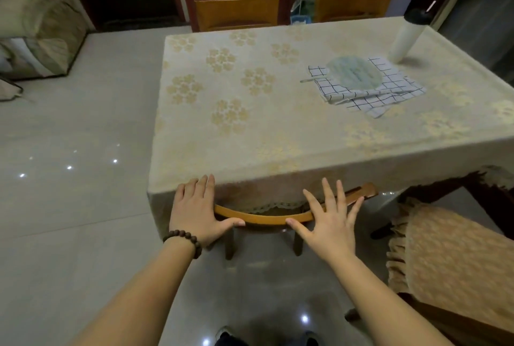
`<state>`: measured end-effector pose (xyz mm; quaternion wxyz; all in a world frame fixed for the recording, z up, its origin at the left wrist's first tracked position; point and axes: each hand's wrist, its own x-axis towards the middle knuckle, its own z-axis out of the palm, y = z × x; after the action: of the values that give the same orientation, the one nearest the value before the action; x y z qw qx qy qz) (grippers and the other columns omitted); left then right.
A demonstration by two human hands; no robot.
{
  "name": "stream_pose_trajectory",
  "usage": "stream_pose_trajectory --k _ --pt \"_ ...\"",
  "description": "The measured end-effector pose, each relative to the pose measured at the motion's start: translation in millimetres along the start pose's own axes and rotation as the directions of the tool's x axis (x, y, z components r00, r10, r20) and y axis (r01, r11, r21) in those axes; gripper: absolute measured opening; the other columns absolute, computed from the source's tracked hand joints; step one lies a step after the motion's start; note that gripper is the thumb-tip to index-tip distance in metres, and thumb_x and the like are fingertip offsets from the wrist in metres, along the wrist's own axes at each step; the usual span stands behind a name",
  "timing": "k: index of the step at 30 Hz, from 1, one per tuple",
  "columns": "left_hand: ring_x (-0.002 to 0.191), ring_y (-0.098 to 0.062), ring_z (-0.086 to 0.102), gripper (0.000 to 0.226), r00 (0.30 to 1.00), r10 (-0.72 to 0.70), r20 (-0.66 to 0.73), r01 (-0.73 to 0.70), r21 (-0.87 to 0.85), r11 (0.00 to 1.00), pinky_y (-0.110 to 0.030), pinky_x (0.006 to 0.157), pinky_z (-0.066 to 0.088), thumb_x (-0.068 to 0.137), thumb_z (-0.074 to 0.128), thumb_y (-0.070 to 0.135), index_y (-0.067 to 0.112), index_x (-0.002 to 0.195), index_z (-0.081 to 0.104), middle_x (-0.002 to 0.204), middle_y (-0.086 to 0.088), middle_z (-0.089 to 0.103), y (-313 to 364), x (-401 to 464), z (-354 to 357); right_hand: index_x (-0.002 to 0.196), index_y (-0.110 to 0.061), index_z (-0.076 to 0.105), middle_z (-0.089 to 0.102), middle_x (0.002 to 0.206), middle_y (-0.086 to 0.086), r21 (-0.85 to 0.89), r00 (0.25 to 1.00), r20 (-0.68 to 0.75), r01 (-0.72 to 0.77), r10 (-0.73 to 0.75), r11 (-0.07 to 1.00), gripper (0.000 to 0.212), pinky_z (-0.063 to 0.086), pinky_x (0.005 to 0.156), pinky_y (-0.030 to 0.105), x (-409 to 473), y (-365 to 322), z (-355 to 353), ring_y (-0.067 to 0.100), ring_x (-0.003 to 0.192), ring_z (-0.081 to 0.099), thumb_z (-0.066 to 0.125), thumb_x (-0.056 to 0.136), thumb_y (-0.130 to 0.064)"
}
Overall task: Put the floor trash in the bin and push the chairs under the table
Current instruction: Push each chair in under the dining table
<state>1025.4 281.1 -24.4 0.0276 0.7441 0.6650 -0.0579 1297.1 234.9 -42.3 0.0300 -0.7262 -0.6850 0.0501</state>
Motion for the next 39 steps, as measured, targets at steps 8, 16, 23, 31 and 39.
stream_pose_trajectory --k 8,16,23,31,39 --pt "0.096 -0.026 0.05 0.101 0.997 -0.022 -0.077 0.026 0.053 0.998 -0.043 0.1 0.031 0.057 0.011 0.1 0.019 0.088 0.064 0.094 -0.001 0.061 15 -25 5 0.14 -0.04 0.035 0.003 0.159 0.002 0.046 0.993 0.017 0.116 -0.117 0.992 0.084 -0.013 0.106 0.067 1 21 4 0.024 0.143 -0.018 0.013 0.074 -0.087" --pt "0.102 -0.026 0.049 0.102 0.985 -0.164 -0.055 0.164 -0.005 0.986 -0.043 0.1 0.029 0.058 0.01 0.098 0.02 0.094 0.065 0.099 -0.001 0.061 55 -37 2 0.142 -0.043 0.029 0.003 0.159 0.0 -0.014 0.967 0.05 0.252 -0.251 0.968 0.095 -0.025 0.103 0.062 32 57 -3 0.023 0.143 -0.016 0.002 0.065 -0.092" --pt "0.141 -0.025 0.028 0.127 0.978 -0.202 -0.05 0.202 0.0 0.979 -0.046 0.117 0.007 0.055 -0.008 0.095 0.018 0.142 0.044 0.15 -0.003 0.04 80 -23 -1 0.142 -0.042 0.031 0.01 0.159 -0.003 -0.072 0.961 0.072 0.272 -0.267 0.96 0.096 -0.021 0.107 0.061 57 77 -11 0.024 0.145 -0.009 0.001 0.066 -0.092" --pt "0.147 -0.027 0.009 0.122 0.991 -0.109 -0.083 0.109 -0.006 0.994 -0.049 0.117 0.005 0.061 0.012 0.099 0.016 0.149 0.029 0.158 -0.008 0.017 31 -3 7 0.128 -0.028 0.057 0.04 0.148 0.007 -0.042 0.967 -0.002 0.255 -0.255 0.966 0.087 -0.008 0.113 0.055 51 38 -5 0.028 0.143 0.019 0.015 0.078 -0.085" --pt "0.145 -0.024 -0.019 0.127 0.995 -0.098 0.006 0.097 0.032 0.995 -0.046 0.116 -0.014 0.055 0.003 0.1 0.02 0.153 -0.003 0.158 -0.003 -0.014 -11 11 3 0.136 -0.035 0.045 0.022 0.156 0.004 -0.002 0.978 -0.032 0.206 -0.206 0.979 0.083 -0.013 0.112 0.055 54 0 8 0.029 0.144 0.008 0.017 0.077 -0.085"
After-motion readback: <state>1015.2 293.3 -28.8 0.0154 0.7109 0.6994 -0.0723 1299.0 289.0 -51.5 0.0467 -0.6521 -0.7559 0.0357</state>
